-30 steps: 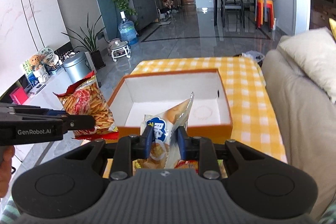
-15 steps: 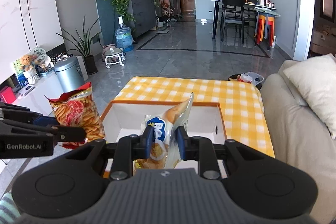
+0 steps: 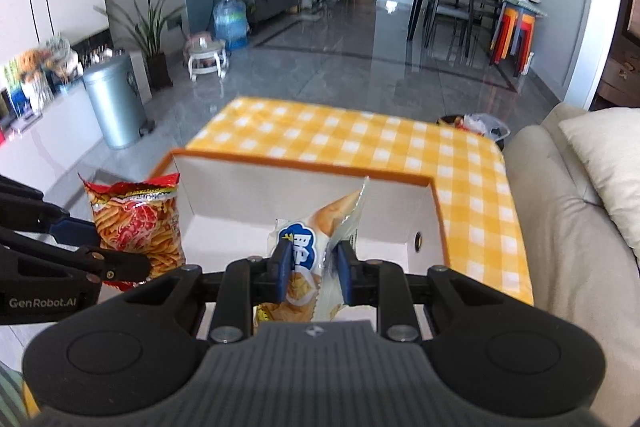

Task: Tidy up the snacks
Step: 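Lift both bags over the box rim and lower them inside with both tools, then open both tools to release the bags and withdraw from the box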

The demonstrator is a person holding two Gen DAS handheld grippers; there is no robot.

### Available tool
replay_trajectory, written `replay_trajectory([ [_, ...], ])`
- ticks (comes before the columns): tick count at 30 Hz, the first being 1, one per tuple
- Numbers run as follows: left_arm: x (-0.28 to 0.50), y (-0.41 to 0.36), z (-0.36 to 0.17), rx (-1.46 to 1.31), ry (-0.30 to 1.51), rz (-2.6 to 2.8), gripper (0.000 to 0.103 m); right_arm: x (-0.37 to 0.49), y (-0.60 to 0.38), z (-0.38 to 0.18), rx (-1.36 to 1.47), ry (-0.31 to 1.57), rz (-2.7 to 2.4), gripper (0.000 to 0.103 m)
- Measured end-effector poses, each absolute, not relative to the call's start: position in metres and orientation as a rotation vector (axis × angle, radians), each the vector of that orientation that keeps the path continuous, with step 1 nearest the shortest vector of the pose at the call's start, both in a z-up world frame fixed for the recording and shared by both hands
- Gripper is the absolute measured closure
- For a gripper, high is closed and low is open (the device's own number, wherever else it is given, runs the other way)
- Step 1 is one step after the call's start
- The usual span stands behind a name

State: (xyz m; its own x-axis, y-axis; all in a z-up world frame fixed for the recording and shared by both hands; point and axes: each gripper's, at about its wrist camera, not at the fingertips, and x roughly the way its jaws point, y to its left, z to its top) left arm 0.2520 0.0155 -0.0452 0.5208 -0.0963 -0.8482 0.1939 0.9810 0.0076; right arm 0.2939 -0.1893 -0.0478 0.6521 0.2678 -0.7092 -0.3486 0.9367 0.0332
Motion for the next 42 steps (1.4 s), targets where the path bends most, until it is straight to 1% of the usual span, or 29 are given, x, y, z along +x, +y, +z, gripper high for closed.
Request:
replay_trajectory([
  [10,0.276,0.001,-0.078,0.189,1.143,-0.211,0.069,0.319,-0.176,-0.098,-0.165,0.953,0.358,0.082],
  [17,0.285,-0.002,-0.088,0.24,1.215,-0.224,0.069,0.327,-0.173,-0.116,-0.151,1.06,0.39,0.081],
  [29,0.287,-0.006,-0.095,0.27,1.252,-0.199,0.068,0.328,-0.173,-0.117,-0.162,1.066,0.363,0.077],
  [32,0.287,-0.007,-0.095,0.29,1.246,-0.18,0.067,0.326,-0.173,-0.113,-0.173,1.055,0.35,0.071],
  [34,0.283,-0.009,-0.092,0.305,1.228,-0.174,0.067,0.323,-0.175,-0.109,-0.173,1.048,0.348,0.064],
  [35,0.282,-0.009,-0.09,0.309,1.216,-0.174,0.064,0.321,-0.175,-0.106,-0.178,1.039,0.347,0.063],
  [37,0.277,-0.009,-0.084,0.306,1.19,-0.174,0.057,0.317,-0.177,-0.101,-0.192,1.016,0.34,0.051],
  [38,0.274,-0.009,-0.081,0.304,1.176,-0.171,0.053,0.314,-0.178,-0.097,-0.199,1.002,0.335,0.049],
  [40,0.268,-0.01,-0.074,0.307,1.148,-0.167,0.051,0.309,-0.181,-0.09,-0.204,0.975,0.335,0.042],
  [42,0.261,-0.01,-0.066,0.312,1.118,-0.16,0.048,0.302,-0.185,-0.082,-0.201,0.949,0.328,0.038],
])
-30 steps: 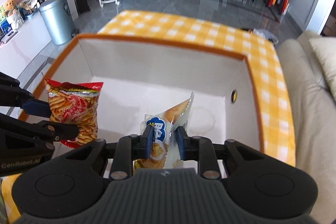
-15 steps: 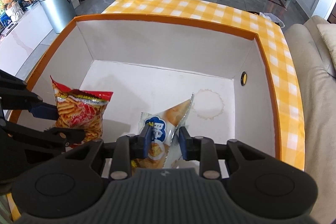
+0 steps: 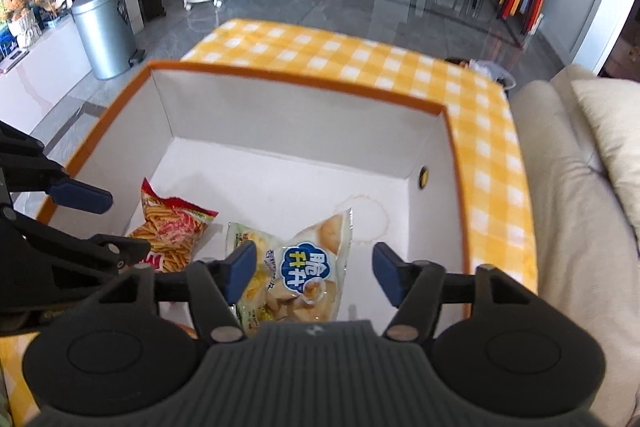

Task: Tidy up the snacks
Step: 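Open both tools to release the bags and withdraw from the box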

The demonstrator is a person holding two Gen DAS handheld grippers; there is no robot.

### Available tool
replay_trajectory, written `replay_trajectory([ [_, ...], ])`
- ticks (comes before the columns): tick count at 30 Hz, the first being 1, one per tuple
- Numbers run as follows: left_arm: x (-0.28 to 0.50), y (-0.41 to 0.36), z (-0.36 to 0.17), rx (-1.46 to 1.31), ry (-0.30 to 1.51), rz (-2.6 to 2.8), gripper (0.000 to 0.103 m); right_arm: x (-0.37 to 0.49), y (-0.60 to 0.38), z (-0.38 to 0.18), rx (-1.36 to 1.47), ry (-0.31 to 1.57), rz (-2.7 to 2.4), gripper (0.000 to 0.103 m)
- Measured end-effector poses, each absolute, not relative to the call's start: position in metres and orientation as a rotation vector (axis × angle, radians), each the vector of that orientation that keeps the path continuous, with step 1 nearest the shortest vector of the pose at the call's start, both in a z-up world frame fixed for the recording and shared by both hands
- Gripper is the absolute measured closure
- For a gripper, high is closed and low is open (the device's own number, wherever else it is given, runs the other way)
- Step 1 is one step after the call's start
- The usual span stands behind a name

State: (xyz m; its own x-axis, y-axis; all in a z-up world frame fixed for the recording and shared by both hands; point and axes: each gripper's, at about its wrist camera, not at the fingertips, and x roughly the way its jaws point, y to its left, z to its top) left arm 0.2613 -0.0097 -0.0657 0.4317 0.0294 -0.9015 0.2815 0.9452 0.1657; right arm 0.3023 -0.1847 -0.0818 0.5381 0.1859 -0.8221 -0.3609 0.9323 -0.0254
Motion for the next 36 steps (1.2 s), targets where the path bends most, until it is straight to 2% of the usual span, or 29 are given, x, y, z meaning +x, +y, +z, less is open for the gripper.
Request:
replay_trajectory([
  [4,0.243,-0.007,-0.046,0.287,1.037,-0.135,0.041,0.285,-0.195,-0.063,-0.166,0.899,0.324,0.03],
  [10,0.21,-0.004,-0.017,0.235,0.927,-0.12,0.038,0.244,-0.207,-0.037,-0.108,0.824,0.32,0.027],
  [12,0.198,-0.003,-0.008,0.216,0.889,-0.114,0.034,0.228,-0.212,-0.03,-0.089,0.798,0.317,0.026],
  [16,0.172,-0.003,0.004,0.176,0.817,-0.111,0.032,0.196,-0.222,-0.016,-0.044,0.749,0.299,0.02],
  [19,0.155,-0.003,0.008,0.158,0.784,-0.114,0.029,0.173,-0.228,-0.009,-0.029,0.724,0.286,0.02],
  [24,0.125,-0.005,0.004,0.146,0.78,-0.132,0.024,0.139,-0.237,-0.008,-0.02,0.709,0.256,0.019],
  [36,0.078,-0.015,-0.031,0.053,0.851,-0.192,0.022,0.084,-0.25,-0.036,-0.055,0.747,0.201,0.017],
])
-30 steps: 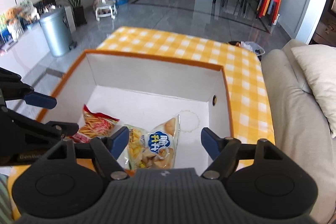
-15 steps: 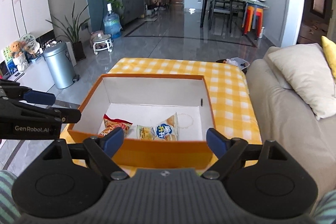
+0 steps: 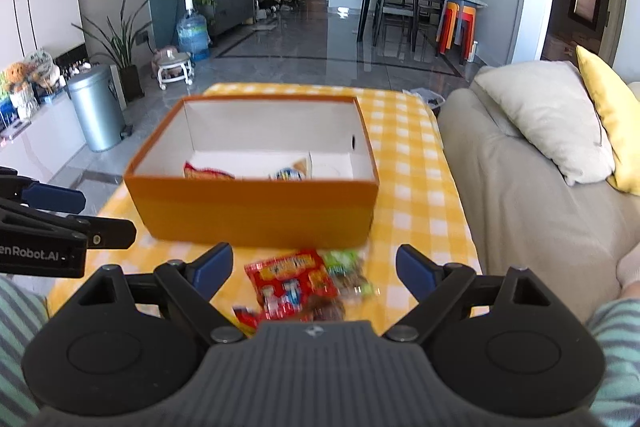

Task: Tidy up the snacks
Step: 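Open both tools to release the bags and withdraw from the box, then grasp the yellow biscuit pack with the left tool while the right tool grasps the green sausage stick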

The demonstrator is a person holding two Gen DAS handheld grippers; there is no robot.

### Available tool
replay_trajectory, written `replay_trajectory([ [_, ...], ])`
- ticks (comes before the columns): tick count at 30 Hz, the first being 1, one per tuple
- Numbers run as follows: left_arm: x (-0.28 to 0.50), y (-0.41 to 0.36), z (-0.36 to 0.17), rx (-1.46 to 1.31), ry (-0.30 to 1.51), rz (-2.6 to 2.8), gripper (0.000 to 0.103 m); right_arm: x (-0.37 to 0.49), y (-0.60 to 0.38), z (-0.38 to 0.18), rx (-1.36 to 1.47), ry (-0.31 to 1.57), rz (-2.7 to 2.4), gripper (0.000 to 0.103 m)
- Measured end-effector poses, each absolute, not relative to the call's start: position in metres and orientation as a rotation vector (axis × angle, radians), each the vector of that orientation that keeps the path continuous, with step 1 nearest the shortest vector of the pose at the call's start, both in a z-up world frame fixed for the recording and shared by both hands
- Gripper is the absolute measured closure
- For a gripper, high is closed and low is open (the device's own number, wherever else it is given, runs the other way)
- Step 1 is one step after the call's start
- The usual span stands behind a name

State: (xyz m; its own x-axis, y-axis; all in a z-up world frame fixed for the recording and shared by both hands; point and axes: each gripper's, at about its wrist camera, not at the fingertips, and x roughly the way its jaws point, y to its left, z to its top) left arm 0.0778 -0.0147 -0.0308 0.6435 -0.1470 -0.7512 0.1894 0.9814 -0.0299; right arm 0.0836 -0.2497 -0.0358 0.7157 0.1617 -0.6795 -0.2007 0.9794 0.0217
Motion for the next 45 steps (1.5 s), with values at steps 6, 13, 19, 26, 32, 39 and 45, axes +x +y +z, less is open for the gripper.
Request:
replay_trajectory([
  [6,0.063,-0.023,-0.053,0.062,0.898,-0.215,0.022,0.068,-0.254,-0.059,-0.056,0.819,0.205,0.017],
  [13,0.056,-0.033,-0.078,0.106,0.973,-0.243,0.022,0.05,-0.256,-0.088,-0.065,0.895,0.214,0.018],
  [19,0.054,-0.04,-0.084,0.11,1.003,-0.282,0.022,0.052,-0.26,-0.107,-0.064,0.938,0.228,0.025],
  [26,0.065,-0.044,-0.097,0.079,1.073,-0.293,0.023,0.059,-0.261,-0.12,-0.033,0.992,0.245,0.048],
  [32,0.082,-0.048,-0.111,0.01,1.118,-0.287,0.024,0.071,-0.255,-0.132,-0.018,1.03,0.304,0.066],
  [39,0.107,-0.061,-0.131,0.036,1.178,-0.28,0.022,0.085,-0.25,-0.148,-0.011,1.072,0.359,0.073],
  [45,0.12,-0.067,-0.148,0.051,1.243,-0.251,0.022,0.091,-0.251,-0.159,-0.003,1.094,0.375,0.074],
])
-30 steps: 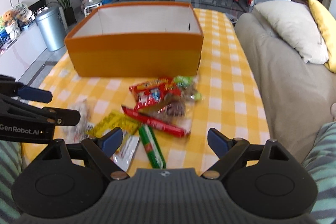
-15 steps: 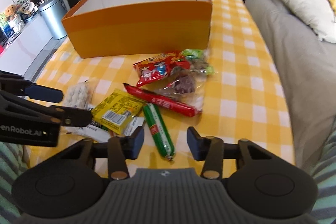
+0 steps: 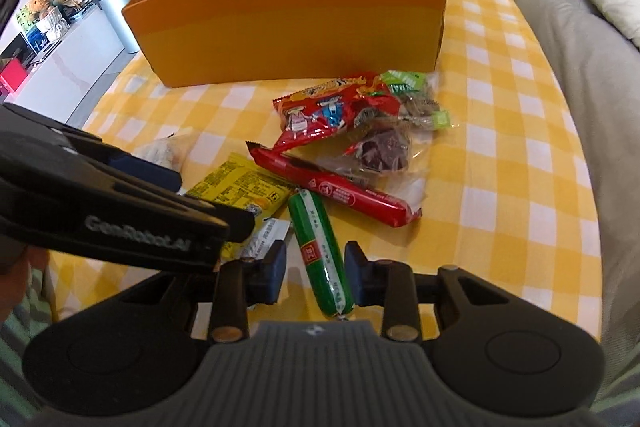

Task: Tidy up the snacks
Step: 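Grasp the yellow biscuit pack with the left tool while the right tool grasps the green sausage stick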

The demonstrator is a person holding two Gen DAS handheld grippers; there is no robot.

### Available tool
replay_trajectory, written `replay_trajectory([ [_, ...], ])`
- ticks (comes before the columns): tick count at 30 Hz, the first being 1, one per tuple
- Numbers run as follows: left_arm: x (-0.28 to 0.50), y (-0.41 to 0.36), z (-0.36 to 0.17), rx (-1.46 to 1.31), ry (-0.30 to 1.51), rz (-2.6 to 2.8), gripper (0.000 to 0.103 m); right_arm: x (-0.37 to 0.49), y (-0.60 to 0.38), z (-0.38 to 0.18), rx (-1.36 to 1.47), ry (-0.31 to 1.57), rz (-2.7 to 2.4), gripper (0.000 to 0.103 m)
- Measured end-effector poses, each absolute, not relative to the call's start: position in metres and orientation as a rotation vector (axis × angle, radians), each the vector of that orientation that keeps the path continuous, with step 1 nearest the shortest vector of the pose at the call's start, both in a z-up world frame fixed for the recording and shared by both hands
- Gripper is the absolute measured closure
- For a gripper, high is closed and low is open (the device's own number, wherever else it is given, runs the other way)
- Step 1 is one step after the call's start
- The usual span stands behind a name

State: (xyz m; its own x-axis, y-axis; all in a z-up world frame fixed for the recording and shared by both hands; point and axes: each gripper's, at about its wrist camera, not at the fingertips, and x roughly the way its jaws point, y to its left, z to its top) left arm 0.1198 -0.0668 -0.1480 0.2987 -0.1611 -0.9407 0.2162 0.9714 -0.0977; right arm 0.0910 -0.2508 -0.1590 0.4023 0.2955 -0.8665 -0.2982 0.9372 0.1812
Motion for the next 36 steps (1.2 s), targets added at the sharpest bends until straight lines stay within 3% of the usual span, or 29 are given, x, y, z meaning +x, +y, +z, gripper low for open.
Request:
replay_trajectory([
  [10,0.132,-0.067,-0.16,0.06,1.274,-0.212,0.022,0.104,-0.247,-0.174,-0.006,1.121,0.374,0.08],
  [18,0.131,-0.07,-0.161,0.096,1.249,-0.223,0.042,0.105,-0.241,-0.177,-0.027,1.136,0.395,0.082],
  [29,0.123,-0.066,-0.152,0.206,1.289,-0.261,0.043,0.101,-0.264,-0.175,0.035,1.236,0.33,0.082],
  [36,0.12,-0.066,-0.16,0.202,1.269,-0.266,0.033,0.1,-0.278,-0.177,0.129,1.256,0.336,0.079],
])
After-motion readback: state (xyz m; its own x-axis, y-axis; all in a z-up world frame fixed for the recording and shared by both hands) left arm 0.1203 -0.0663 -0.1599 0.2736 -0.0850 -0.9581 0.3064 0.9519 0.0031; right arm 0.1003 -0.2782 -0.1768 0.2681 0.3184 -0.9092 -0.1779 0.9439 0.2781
